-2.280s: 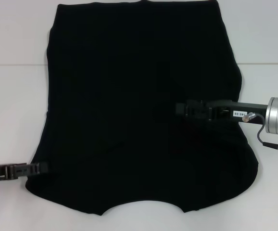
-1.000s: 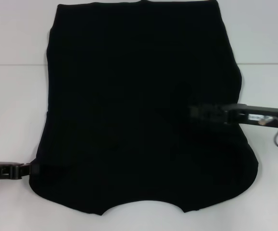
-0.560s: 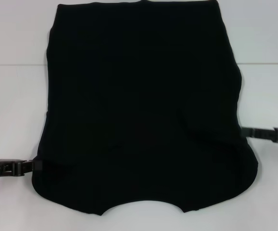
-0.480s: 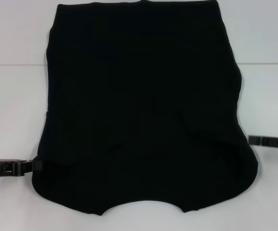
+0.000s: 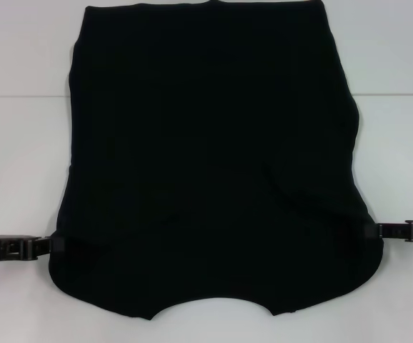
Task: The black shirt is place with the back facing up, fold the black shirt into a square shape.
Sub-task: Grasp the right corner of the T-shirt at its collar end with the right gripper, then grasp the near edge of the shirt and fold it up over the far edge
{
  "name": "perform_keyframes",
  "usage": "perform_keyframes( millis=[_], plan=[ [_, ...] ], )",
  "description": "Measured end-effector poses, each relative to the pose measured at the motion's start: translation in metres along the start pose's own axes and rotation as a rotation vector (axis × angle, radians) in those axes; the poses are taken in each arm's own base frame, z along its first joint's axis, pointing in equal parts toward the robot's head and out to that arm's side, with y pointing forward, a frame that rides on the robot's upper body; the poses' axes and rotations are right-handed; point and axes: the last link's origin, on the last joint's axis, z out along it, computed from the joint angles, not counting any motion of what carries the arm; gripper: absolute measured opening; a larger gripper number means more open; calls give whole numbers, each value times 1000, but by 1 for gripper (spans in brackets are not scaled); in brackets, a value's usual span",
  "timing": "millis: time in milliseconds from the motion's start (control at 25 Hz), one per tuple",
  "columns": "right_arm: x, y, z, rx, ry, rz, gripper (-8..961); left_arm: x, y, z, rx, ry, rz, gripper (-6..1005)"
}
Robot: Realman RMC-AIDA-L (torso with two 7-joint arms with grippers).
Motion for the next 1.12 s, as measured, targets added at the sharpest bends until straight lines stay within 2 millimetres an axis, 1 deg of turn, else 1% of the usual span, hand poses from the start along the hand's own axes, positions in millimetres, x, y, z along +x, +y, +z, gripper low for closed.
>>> perform_keyframes(
  millis=[160, 280, 520, 720, 800, 960, 1120],
  plan=[
    [-1, 4, 11, 8, 22, -12, 458, 1, 0, 0, 0, 0, 2, 26],
    [0, 6, 14, 3, 36, -22, 421, 1, 0, 0, 0, 1, 3, 27],
    [1, 7, 9, -22, 25, -21, 232, 3, 0, 0, 3, 3, 6, 27],
    [6, 4, 3, -28, 29, -8, 51, 2, 0, 0, 0, 1, -5, 27],
    [9, 3, -1, -29, 31, -3, 49, 1, 0, -2, -1, -1, -18, 27],
    [18, -4, -16, -25, 22, 13, 44, -4, 4, -6, -36, -15, -40, 27],
    [29, -8, -33, -31, 12, 18, 44, -13, 11, -18, -98, -28, -58, 27]
  ],
)
